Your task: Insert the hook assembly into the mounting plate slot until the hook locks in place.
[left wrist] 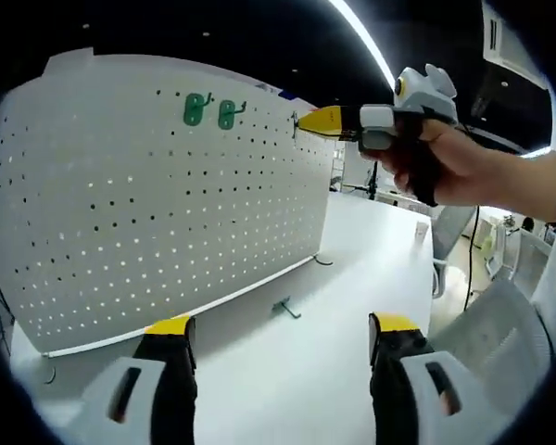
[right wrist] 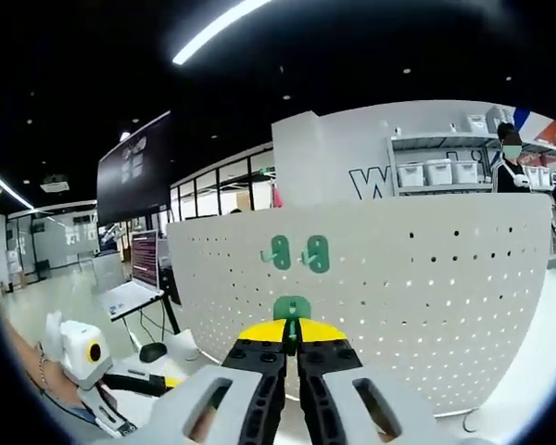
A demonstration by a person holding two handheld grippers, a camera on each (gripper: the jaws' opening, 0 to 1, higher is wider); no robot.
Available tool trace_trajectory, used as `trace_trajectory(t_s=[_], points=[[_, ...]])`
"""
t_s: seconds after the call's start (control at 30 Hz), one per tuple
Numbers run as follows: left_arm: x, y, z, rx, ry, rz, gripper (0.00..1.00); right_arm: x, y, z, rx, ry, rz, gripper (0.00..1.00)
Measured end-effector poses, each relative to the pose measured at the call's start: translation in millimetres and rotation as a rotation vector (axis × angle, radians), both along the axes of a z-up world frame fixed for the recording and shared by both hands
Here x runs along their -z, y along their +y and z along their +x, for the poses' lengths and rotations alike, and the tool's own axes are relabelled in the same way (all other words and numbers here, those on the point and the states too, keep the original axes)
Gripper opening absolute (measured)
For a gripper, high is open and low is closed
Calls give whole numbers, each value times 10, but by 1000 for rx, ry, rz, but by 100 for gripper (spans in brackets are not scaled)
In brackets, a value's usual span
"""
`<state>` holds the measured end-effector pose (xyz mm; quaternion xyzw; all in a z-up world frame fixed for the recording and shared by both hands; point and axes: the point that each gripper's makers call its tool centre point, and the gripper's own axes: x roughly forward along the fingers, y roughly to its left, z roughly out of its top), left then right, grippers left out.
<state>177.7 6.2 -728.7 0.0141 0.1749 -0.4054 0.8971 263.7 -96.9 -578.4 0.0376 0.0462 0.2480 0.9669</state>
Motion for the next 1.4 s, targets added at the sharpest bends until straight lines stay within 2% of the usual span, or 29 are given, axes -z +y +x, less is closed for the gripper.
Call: trace_trajectory(t_s=[0.23,0.47,0.83,1.4], points=[[77,26,-62,4,14,3,78,-50,-94,83,26,-3,20,0],[171,-11,-157,29,15,29,78,-138,-127,195,57,-19,8,0],[243,19,-217,25,30,25,77,-290,-204,454,115,-53,-18,0],[311,17,-248,27,24,36,76,-305,-292,744,182,-89,-70,0]])
